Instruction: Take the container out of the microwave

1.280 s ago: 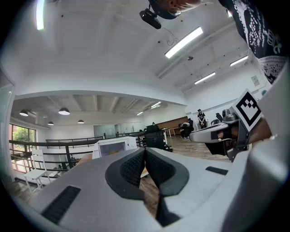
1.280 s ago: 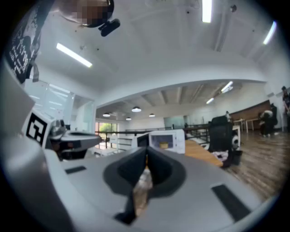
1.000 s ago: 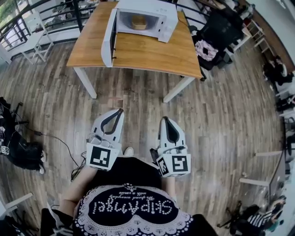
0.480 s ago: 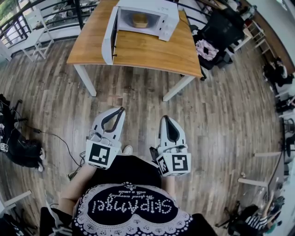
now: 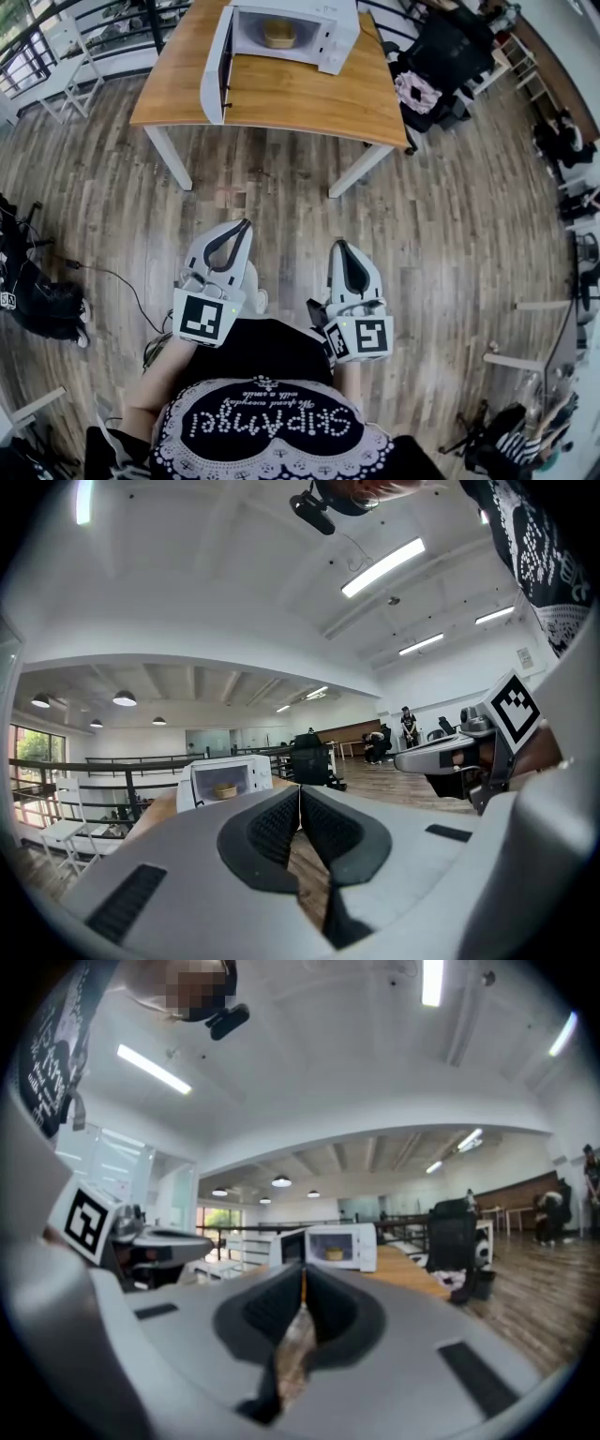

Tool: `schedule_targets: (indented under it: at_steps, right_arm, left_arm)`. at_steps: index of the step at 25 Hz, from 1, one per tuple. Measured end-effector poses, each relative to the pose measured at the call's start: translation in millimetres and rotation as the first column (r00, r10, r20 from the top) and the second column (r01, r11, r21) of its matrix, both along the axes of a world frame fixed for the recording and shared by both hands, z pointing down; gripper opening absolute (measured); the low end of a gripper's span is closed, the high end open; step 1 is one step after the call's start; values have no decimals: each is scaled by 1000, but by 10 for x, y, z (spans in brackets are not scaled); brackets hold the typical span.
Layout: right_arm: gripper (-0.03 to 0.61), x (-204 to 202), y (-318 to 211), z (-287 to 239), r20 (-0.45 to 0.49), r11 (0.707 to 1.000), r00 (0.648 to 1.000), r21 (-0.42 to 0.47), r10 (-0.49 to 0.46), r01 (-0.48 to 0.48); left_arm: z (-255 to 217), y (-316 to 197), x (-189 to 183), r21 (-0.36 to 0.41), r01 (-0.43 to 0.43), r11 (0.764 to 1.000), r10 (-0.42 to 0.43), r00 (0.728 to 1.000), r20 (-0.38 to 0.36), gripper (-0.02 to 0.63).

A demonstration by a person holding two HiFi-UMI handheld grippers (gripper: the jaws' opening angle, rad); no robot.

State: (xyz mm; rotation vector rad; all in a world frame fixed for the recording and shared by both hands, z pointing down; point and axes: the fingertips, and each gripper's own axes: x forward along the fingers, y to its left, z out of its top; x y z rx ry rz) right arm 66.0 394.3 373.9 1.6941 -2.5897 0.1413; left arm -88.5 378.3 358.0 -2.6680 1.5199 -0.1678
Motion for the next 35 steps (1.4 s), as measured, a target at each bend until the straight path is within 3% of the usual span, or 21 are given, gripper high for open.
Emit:
schedule_targets:
  at_steps: [13, 35]
  right_arm:
    - [34, 171, -398, 156, 3, 997, 998, -55, 58, -58]
    - [34, 1, -2596, 4, 9, 993, 996, -83, 85, -84]
  left_arm:
    - [100, -458, 22, -22, -5, 1000, 4, 1000, -15, 26]
    - [-92, -2707, -129, -28, -36, 999, 35, 999, -34, 25]
